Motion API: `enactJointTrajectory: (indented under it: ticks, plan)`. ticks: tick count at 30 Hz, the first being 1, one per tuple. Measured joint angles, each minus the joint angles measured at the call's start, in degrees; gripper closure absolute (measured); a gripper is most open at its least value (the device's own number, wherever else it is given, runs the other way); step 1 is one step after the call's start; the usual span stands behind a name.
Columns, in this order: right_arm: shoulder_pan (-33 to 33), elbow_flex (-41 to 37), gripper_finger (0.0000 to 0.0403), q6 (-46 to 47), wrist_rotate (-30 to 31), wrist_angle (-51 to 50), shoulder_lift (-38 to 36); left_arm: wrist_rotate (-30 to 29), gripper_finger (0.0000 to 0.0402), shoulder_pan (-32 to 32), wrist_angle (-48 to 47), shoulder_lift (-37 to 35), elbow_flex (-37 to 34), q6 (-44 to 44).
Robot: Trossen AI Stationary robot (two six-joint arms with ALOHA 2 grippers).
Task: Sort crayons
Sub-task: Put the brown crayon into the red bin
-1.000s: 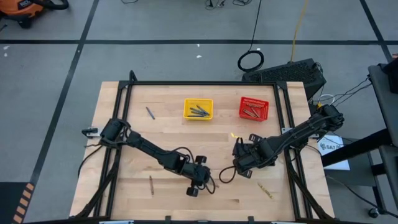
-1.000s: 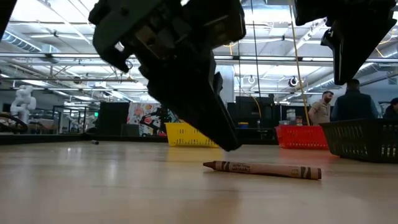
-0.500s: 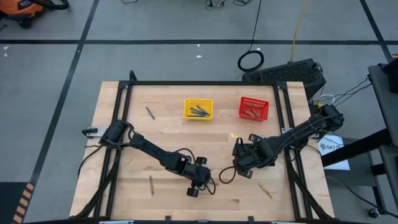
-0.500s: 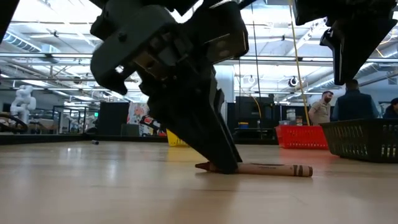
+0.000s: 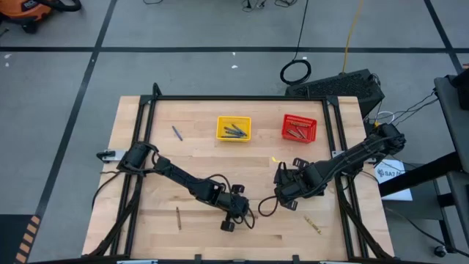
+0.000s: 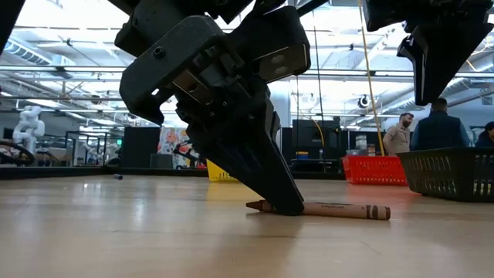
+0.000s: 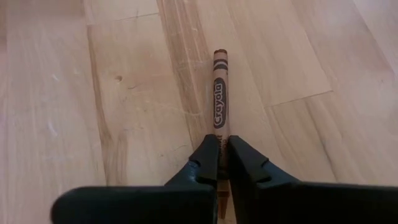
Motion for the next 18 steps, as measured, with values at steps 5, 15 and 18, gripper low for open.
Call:
enactJointTrajectory:
  ticks: [5,15,18]
  plan:
    - [0.0,0.0,0.0303,0.0,0.0,0.6,0.0,0.1,0.0394,-0.1,0.1,0.0,0.0,1.0]
    - [0.5,0.0,0.0303,0.0,-0.3,4.2,0.0,1.4,0.0400,-0.3,-0.7,-2.4,-0.3,1.1]
    - [1.0,0.0,0.0303,-0.3,-1.8,4.6,0.0,1.5,0.0401,-0.3,-1.8,-5.3,-0.6,1.4]
